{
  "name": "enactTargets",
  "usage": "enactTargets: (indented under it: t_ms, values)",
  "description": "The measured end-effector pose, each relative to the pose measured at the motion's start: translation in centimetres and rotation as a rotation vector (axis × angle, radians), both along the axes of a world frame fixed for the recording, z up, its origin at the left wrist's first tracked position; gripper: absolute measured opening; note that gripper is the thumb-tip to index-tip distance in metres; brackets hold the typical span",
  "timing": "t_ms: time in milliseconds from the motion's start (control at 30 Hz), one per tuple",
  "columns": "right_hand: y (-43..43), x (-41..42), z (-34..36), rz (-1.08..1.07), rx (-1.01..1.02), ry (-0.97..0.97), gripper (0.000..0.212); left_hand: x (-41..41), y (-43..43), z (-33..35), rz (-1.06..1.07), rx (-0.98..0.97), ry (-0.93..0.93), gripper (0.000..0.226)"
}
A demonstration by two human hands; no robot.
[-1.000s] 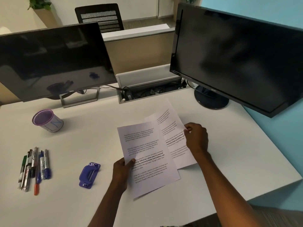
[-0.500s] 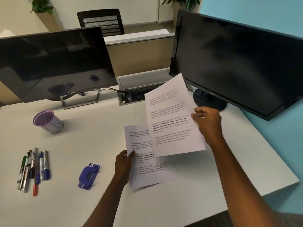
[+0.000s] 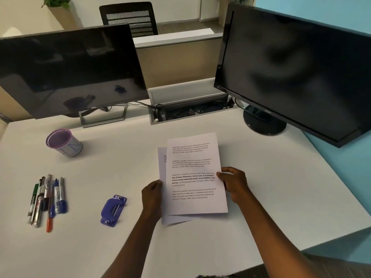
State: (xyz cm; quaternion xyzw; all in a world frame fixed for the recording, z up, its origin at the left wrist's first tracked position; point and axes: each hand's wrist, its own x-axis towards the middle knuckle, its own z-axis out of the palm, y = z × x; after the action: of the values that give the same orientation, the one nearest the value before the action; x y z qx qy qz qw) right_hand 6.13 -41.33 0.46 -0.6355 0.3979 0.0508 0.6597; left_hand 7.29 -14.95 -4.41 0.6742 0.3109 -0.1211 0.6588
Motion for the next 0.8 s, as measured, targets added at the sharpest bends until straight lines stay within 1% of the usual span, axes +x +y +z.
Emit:
enactTargets:
  t_ms: [133,200,333,433,567,700,800]
  values:
    - [1.1,0.3,-0.9,0.018,-0.105,0.025,0.017,-0.1,0.1,-0.1,-0.022,0.023,-0.040,0.021]
    - [1.5,0.6,-1.2,0.042,-0.193,0.031,0.014,-0.2,0.2,-0.3,-0.046,0.036,-0.055,0.024]
    - [2.0,0.9,-1.5,0.172,-0.399,0.036,0.011,-0.2,0.3,-0.2,-0.074,0.070,-0.069,0.030]
    - [2.2,1.2,-1.6,0.257,-0.550,0.041,0.011,-0.1,0.3,-0.2,-0.093,0.090,-0.064,0.024]
    - [2.1,1.5,-1.7,0.311,-0.596,0.049,0.011,0.0,0.4,-0.1,-0.106,0.128,-0.061,0.020]
    - [2.2,1.7,-1.9,0.328,-0.609,0.057,0.013,0.1,0.3,-0.1,-0.112,0.122,-0.058,0.031]
    - [2.4,1.6,-2.1,0.330,-0.617,0.057,0.015,0.1,0.2,0.0,-0.110,0.121,-0.068,0.032]
